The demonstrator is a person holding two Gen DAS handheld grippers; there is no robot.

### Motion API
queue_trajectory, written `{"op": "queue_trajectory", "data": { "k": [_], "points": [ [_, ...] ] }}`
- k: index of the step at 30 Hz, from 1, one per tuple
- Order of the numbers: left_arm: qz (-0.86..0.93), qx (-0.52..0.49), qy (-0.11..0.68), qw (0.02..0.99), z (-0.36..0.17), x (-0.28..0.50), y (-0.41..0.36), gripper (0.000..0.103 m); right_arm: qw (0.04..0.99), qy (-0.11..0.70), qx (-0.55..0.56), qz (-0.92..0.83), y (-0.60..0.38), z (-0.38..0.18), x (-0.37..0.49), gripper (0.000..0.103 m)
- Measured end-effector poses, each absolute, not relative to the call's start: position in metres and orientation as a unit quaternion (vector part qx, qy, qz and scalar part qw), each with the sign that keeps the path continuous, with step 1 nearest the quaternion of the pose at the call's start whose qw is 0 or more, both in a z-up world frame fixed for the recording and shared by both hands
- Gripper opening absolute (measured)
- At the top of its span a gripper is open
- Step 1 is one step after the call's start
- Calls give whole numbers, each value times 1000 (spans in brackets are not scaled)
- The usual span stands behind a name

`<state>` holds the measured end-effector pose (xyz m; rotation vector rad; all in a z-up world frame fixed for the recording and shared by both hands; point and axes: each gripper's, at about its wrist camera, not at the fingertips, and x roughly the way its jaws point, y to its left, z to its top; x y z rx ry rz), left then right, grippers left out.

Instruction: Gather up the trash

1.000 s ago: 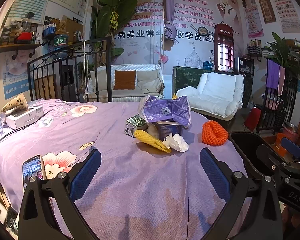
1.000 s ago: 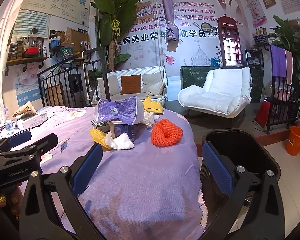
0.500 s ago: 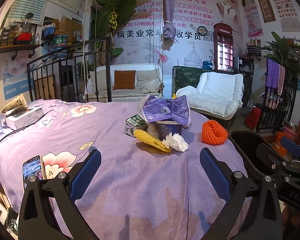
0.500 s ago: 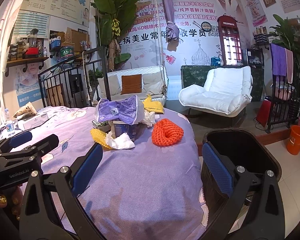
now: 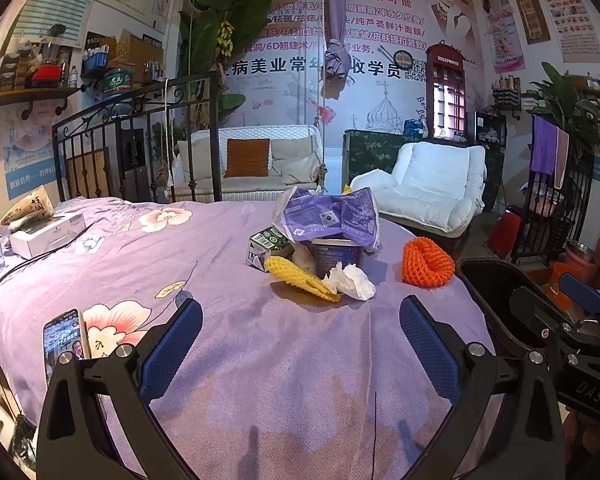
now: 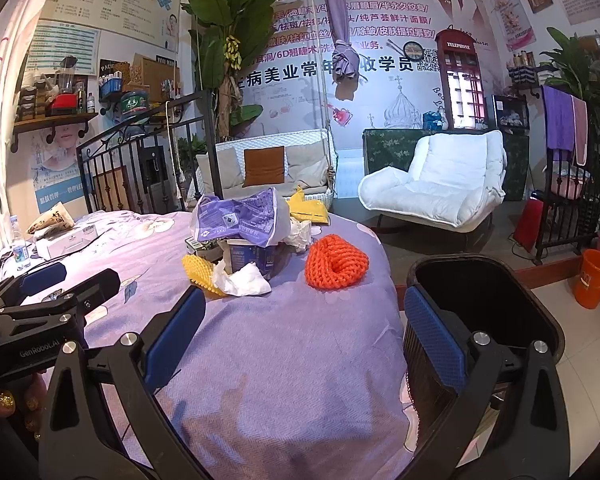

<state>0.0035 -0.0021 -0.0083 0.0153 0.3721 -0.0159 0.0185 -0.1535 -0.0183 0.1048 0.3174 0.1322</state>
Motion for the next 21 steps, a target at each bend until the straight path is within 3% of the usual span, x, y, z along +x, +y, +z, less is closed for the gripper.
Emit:
{"op": "queue_trajectory", "data": {
  "k": [21],
  "points": [
    [-8, 7, 186, 983, -8, 4, -2, 98, 983, 161, 53, 67, -151, -21, 19, 99]
  ]
}}
